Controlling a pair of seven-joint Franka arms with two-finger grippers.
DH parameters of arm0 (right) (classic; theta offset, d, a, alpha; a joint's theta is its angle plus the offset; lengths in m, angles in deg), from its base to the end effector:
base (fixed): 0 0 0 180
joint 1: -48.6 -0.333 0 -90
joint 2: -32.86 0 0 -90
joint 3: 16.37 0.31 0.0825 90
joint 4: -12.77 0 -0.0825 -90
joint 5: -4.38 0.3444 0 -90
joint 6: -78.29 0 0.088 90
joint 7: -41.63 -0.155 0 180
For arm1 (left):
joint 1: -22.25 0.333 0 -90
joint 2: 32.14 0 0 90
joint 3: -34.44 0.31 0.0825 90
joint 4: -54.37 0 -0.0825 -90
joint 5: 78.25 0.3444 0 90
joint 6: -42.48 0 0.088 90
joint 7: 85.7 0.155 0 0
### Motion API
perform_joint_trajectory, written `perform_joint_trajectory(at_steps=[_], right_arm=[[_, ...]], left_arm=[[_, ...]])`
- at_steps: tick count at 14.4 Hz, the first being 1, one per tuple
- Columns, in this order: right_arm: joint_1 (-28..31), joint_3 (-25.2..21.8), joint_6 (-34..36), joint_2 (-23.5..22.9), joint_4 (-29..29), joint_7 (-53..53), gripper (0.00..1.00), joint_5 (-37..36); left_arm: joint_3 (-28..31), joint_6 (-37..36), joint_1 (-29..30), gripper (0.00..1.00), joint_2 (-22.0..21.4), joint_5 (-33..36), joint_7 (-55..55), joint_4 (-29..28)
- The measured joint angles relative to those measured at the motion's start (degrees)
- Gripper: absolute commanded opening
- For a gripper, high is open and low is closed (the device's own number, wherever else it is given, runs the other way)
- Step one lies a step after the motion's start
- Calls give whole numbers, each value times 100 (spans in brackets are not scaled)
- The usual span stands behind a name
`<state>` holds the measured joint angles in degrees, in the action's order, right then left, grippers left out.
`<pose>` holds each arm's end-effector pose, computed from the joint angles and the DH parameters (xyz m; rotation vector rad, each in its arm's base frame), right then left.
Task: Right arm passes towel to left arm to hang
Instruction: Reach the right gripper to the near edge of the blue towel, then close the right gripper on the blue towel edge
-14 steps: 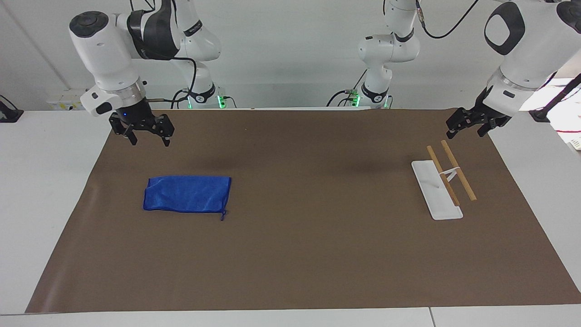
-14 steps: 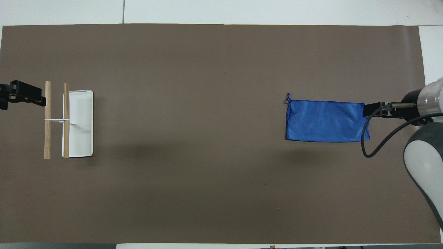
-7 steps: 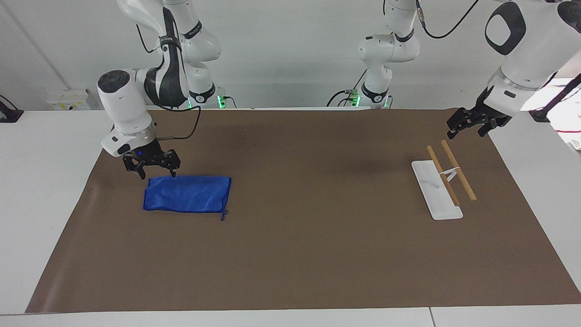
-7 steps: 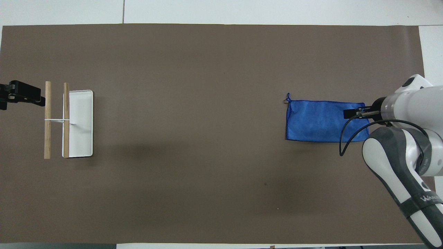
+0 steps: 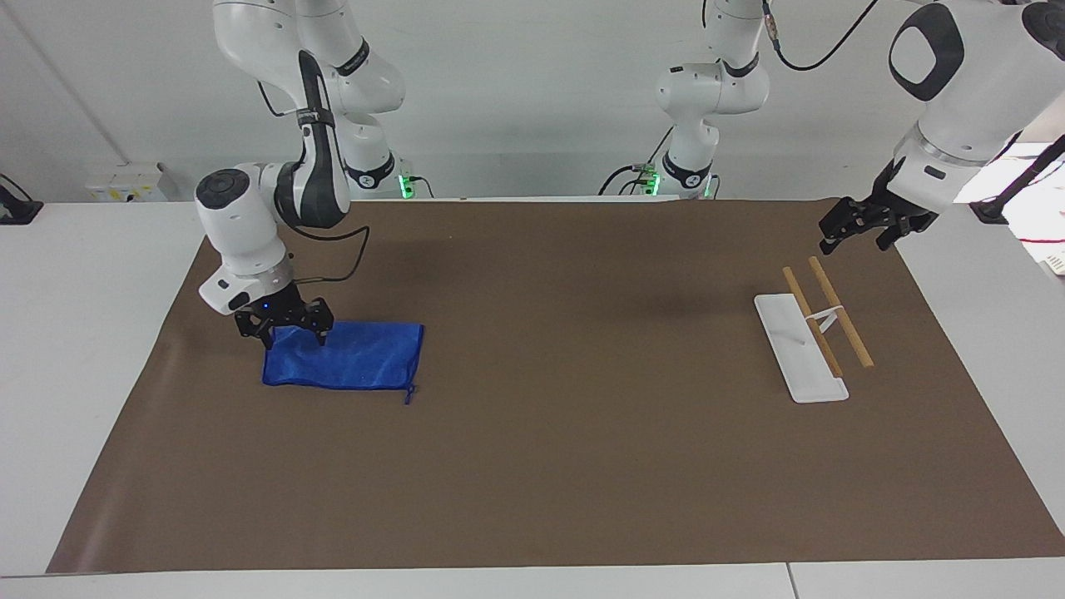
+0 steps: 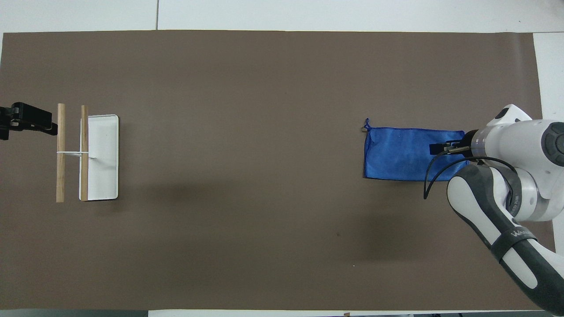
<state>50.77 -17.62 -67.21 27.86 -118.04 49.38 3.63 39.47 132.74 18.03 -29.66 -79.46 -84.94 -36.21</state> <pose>0.5203 -0.0313 0.3072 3.1012 0.1334 0.2603 0.5244 0.0033 0.5441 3.1227 0.0023 -0.0757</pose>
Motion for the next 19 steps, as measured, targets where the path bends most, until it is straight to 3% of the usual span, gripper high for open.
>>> perform_joint_trajectory(at_steps=[5, 6, 11, 19], right_arm=[[-55, -5, -222, -262, -88, 145, 100, 46], [-43, -6, -247, -308, -110, 166, 90, 46], [-54, -1, -351, -379, -124, 229, 0, 46], [-62, 5, -353, -379, -124, 255, 0, 47]], left_arm=[[-2, 3, -3, 100, -3, 0, 0, 0], [-3, 4, -4, 100, -5, 0, 0, 0], [-7, 6, -7, 100, -14, 0, 0, 0], [-11, 6, -12, 100, -17, 0, 0, 0]])
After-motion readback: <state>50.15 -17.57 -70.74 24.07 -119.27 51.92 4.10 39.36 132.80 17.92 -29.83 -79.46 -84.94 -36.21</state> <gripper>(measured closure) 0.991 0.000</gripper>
